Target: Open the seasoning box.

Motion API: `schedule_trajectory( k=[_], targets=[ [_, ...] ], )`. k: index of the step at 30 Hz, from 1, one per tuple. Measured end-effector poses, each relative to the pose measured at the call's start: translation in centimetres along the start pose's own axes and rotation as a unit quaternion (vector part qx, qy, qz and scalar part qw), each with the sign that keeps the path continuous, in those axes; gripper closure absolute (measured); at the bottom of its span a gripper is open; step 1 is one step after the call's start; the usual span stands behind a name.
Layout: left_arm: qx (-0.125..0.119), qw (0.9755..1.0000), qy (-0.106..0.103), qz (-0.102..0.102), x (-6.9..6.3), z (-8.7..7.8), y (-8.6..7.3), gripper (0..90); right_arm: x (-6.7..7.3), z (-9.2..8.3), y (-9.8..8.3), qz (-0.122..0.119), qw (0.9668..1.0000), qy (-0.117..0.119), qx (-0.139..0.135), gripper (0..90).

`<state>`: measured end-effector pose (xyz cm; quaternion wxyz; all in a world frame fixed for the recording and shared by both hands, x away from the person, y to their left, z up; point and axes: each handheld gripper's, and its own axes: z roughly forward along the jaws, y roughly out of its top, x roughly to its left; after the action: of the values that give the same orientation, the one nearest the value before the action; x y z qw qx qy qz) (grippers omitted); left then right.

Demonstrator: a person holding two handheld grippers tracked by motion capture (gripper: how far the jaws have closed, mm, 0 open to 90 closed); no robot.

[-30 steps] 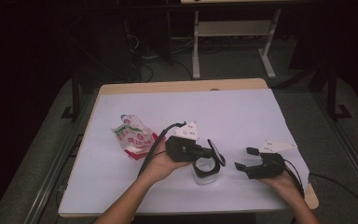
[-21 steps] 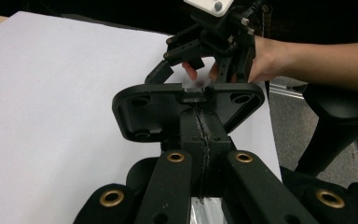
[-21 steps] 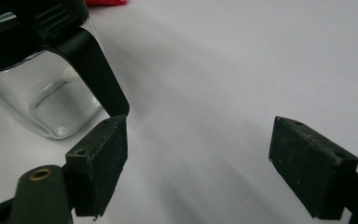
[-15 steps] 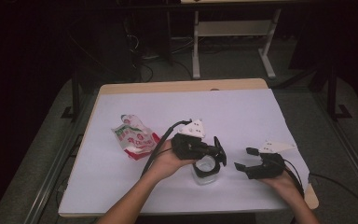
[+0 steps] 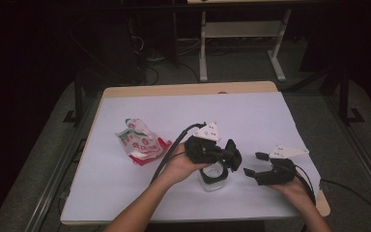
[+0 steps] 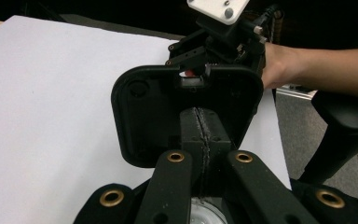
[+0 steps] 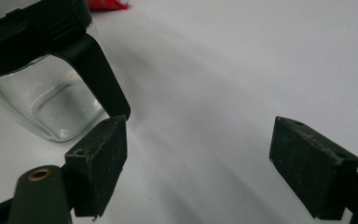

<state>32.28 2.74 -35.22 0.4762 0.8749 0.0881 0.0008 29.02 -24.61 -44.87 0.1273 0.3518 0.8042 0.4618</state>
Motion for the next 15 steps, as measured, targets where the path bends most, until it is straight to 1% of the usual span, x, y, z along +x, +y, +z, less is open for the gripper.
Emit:
schedule_trajectory(
  k=[2, 6, 11, 15],
  targets=[
    [0.004, 1.0, 0.0, 0.0, -0.05, 0.14, 0.03, 89.8, 0.0, 0.06, -0.02, -0.001, 1.0, 0.0, 0.002, 18.6],
    [0.0, 1.0, 0.002, 0.002, -0.06, 0.42, 0.07, 89.8, 0.01, 0.06, -0.02, -0.001, 1.0, 0.001, 0.001, 18.6],
    [0.002, 1.0, 0.002, 0.004, -0.01, 0.74, 0.18, 89.7, 0.02, 0.08, -0.03, -0.001, 1.0, 0.001, 0.003, 18.6],
    [0.001, 1.0, -0.001, 0.002, 0.13, 1.04, 0.18, 89.7, 0.01, -0.01, -0.02, 0.0, 1.0, 0.001, 0.001, 18.6]
  ],
)
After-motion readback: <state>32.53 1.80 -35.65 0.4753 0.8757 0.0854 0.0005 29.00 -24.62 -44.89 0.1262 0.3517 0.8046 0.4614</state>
